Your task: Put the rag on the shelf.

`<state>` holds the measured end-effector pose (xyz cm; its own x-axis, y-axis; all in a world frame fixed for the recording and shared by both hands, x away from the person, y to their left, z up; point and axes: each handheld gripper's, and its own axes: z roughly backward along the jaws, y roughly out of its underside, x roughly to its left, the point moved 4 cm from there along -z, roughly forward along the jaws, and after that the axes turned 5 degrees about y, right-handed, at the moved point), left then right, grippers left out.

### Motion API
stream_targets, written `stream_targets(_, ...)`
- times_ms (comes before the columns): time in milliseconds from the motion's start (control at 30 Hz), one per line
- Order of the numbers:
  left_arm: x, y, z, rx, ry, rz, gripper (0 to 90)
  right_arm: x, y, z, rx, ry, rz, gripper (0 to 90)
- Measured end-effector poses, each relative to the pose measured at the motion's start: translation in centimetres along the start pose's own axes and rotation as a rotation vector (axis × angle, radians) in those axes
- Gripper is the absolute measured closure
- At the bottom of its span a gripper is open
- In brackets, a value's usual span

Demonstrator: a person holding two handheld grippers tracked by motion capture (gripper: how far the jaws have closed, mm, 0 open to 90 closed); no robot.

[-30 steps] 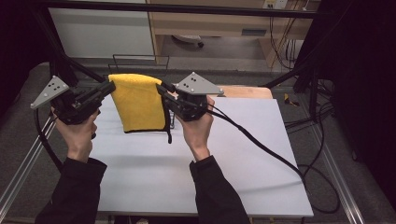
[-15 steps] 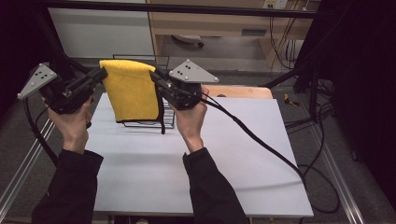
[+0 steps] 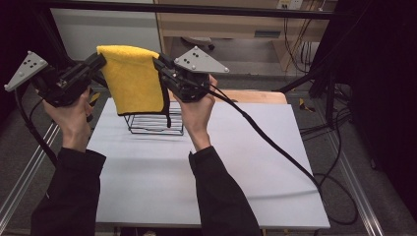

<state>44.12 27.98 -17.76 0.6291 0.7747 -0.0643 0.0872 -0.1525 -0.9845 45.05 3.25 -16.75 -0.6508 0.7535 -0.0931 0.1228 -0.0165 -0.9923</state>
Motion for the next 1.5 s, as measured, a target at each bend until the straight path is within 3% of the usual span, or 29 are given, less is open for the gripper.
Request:
stream_targets(433, 0.9, -1.7, -0.8, -0.030, -0.016, -0.006, 84.4, 0.0, -1.9, -1.3, -0.037, 0.022, 0.019, 78.4)
stream_targets(900, 2.4, -3.6, -2.5, -0.042, -0.045, -0.014, 84.4, -1.1, -3.8, -3.6, -0.035, 0.039, 0.033, 78.4)
stream_targets(1500, 4.4, -5.7, -5.3, -0.043, -0.063, -0.024, 84.4, -3.3, -5.4, -6.9, -0.038, 0.053, 0.001, 78.3)
